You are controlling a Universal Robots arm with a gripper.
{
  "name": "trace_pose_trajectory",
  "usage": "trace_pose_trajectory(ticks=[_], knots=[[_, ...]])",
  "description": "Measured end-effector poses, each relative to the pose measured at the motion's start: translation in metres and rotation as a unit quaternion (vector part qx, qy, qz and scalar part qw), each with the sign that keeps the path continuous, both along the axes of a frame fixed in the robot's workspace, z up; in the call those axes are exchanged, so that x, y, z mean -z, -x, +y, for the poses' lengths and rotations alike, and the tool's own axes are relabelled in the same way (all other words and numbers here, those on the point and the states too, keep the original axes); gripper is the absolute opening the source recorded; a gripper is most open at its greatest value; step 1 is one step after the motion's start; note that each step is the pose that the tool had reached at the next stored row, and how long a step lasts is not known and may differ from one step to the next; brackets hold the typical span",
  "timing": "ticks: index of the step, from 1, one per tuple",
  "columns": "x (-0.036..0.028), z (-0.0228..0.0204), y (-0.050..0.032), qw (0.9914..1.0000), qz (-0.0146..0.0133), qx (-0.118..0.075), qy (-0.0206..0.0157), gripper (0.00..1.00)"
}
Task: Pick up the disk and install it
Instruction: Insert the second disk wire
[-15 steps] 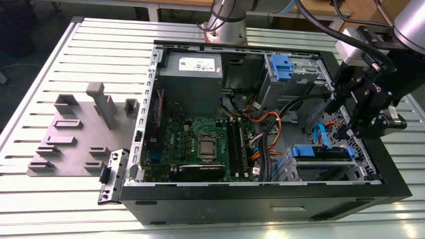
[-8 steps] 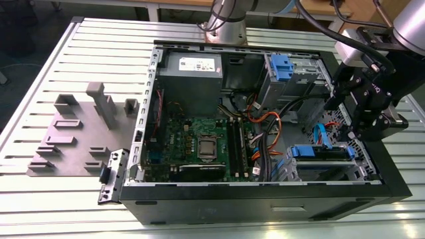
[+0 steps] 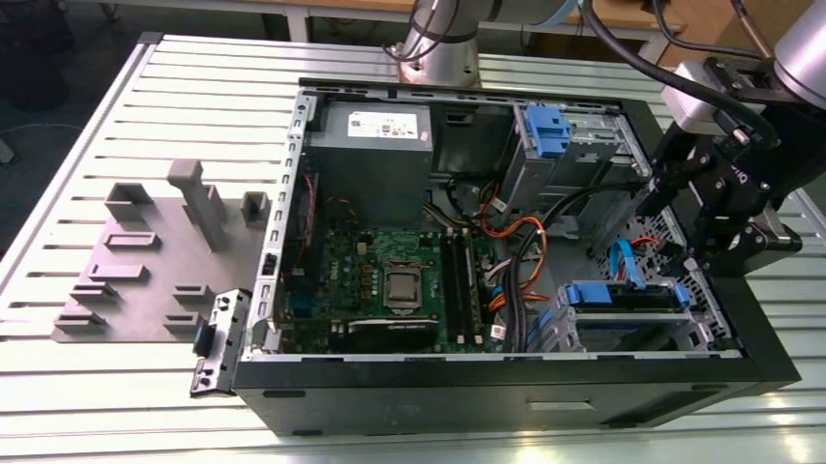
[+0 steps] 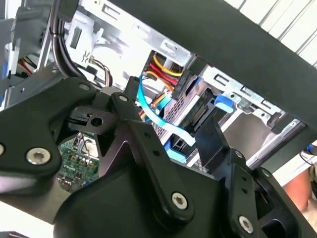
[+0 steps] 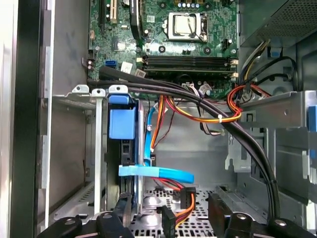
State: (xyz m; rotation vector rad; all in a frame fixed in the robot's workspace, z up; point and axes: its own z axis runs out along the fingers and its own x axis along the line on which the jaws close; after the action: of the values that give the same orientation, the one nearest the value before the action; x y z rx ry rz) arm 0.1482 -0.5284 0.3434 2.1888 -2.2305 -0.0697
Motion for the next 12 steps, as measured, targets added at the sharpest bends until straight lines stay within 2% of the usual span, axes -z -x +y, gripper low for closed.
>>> trace_pose_trajectory(ticks=[6,12], knots=[[0.0038,0.0000,-0.0091,1.00000,0.0015,0.000,0.0001,0.72],[0.0096,0.0000,-0.0121,0.99999,0.0036,0.000,0.0023,0.72]])
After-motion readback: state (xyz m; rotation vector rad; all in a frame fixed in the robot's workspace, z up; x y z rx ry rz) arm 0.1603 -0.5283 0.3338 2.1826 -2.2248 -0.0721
